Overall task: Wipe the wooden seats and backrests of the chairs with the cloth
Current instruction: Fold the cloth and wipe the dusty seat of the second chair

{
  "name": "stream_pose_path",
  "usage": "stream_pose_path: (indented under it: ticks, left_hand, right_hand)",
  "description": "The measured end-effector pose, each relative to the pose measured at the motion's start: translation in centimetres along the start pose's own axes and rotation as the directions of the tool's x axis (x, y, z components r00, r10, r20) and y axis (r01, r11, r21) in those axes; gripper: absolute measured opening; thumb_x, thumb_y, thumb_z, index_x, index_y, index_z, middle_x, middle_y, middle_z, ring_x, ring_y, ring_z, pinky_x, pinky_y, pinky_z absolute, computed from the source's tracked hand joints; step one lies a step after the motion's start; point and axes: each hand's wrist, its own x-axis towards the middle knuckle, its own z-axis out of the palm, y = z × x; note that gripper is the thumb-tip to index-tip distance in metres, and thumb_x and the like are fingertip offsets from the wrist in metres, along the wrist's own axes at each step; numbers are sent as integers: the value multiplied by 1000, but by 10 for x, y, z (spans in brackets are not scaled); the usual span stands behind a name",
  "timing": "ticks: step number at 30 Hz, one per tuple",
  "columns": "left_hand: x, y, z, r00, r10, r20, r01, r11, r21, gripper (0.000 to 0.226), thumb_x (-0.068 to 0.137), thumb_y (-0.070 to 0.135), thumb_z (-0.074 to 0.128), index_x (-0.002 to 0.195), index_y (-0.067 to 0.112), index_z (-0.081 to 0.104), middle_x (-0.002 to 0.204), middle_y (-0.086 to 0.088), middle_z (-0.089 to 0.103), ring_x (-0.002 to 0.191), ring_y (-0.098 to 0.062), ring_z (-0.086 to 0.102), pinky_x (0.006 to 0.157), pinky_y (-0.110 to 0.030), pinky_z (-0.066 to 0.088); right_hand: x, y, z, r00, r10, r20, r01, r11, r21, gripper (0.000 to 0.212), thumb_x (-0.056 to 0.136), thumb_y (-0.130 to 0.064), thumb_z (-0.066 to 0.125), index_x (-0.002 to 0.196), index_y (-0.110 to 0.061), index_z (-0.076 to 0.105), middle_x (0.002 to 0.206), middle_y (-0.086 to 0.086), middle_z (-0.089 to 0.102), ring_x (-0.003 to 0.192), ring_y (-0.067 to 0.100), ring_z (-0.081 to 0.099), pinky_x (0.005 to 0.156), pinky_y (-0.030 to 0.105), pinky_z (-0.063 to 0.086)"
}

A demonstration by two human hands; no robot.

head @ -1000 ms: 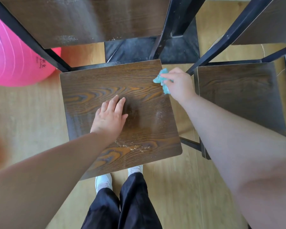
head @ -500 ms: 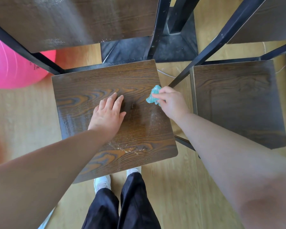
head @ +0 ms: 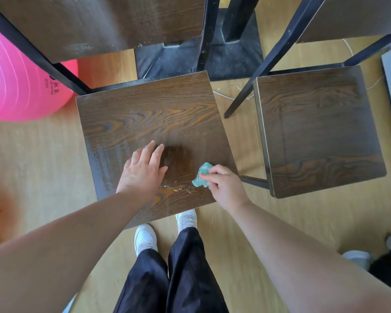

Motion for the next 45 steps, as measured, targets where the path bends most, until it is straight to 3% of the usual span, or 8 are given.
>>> stream_pose_path:
  ticks: [8,11,14,19,24,36,41,45]
  left_hand:
    - [-40,-8,21,999,-2,39,2,1000,17,58,102,41,34,153,23,16,160,0,15,142,-25,20,114,-43,27]
    - [-48,-12,19,999,16,32,-17,1000,18,57,102,40,34,153,22,17,160,0,16,141,-25,20,114,-44,27]
    - [-51,-20,17,1000,24,14,-24,1000,20,56,102,39,34,153,21,18,159,-1,17,141,-26,21,114,-46,28]
    - [-51,-34,15,1000,1,-8,-1,1000,24,56,102,39,34,153,21,18,159,-2,18,140,-28,22,113,-47,28]
    - [-56,-52,17,999,-7,-32,8,1000,22,57,101,39,37,152,21,19,159,-2,19,140,-28,22,113,-46,29]
    - [-82,-109,21,993,-92,-67,88,994,-63,58,99,37,43,151,19,24,157,-4,25,138,-30,27,110,-47,32]
    - [-95,-135,26,988,-142,-63,137,987,-80,58,100,39,39,152,20,22,157,-4,25,138,-30,27,109,-46,33]
    - [-103,-149,30,983,-176,-47,171,981,-93,57,101,42,31,153,23,15,159,-2,18,142,-27,20,112,-44,29]
  right_hand:
    - [-38,-18,22,997,50,52,-54,996,67,33,87,3,63,112,-16,73,105,-3,62,99,14,57,88,28,52]
    - [-39,-19,10,987,129,-97,-116,984,133,33,87,4,60,111,-15,73,104,-2,62,95,16,59,81,26,52]
    - [-45,-8,-9,888,360,-286,-292,922,253,33,89,1,60,115,-16,72,110,-2,62,92,13,60,83,21,49]
    - [-45,10,-16,756,613,-228,-524,776,350,35,94,-9,57,126,-20,65,123,-3,57,105,12,57,95,24,46]
    - [-41,-11,9,779,596,-191,-529,791,308,36,96,-8,55,129,-17,62,130,-1,54,110,18,58,99,36,49]
    - [-18,-84,64,827,524,-206,-472,844,255,36,93,-5,55,127,-14,64,123,0,56,110,18,58,99,32,46]
    - [4,-115,78,841,516,-160,-464,842,275,35,95,-5,53,126,-16,64,125,-4,53,108,12,55,94,18,42]
    - [28,-138,84,882,460,-100,-416,861,292,33,95,-2,52,120,-15,68,119,-6,54,95,8,55,69,1,41]
